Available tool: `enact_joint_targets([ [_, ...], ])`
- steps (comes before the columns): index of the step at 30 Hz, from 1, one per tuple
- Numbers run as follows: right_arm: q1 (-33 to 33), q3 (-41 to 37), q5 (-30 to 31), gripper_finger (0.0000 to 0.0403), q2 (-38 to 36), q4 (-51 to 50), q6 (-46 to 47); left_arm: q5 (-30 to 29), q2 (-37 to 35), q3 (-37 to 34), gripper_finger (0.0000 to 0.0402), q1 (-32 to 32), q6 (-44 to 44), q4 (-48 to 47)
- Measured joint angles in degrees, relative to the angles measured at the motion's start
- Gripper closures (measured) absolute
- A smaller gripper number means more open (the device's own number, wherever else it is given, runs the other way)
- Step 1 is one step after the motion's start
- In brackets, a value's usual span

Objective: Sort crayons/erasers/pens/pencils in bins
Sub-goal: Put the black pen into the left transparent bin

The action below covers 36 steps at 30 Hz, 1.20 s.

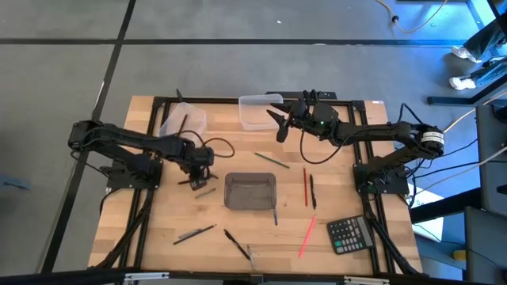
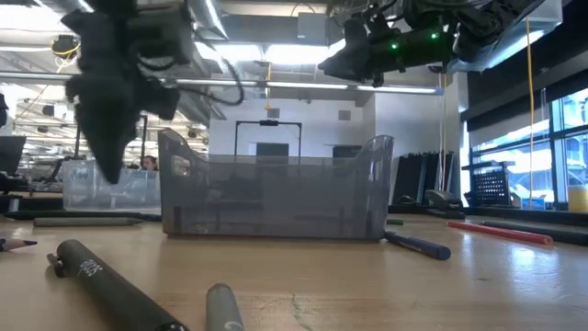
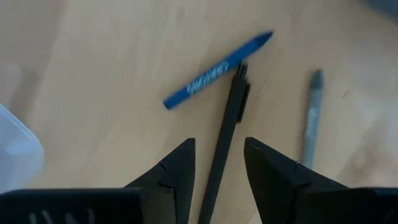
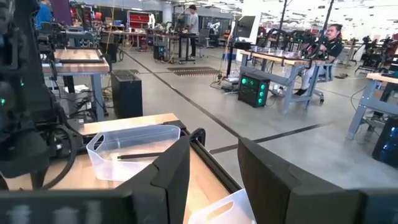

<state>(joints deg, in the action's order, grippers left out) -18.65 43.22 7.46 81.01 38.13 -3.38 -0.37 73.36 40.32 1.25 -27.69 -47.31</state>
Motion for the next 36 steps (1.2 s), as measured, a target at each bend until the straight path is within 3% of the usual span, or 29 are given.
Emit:
enact_joint_targets([
  [10,0.0,0.0,0.0,0.0262,0.0,0.1,0.0,3.6,0.0,-9.3,0.0271,-2.9,-6.0,8.4],
  [19,0.0,0.0,0.0,0.0262,0.0,0.3,0.0,-0.6,-0.1,-11.1,0.0275,-5.5,-7.2,10.1],
  [31,0.0,0.0,0.0,0.0262,0.0,0.8,0.3,-4.2,-0.1,-11.2,0.0375,-5.5,-17.6,10.4],
  [36,0.1,0.0,0.0,0.0262,0.0,1.2,0.3,-4.1,0.2,-9.5,0.0389,-5.3,-18.7,9.5],
])
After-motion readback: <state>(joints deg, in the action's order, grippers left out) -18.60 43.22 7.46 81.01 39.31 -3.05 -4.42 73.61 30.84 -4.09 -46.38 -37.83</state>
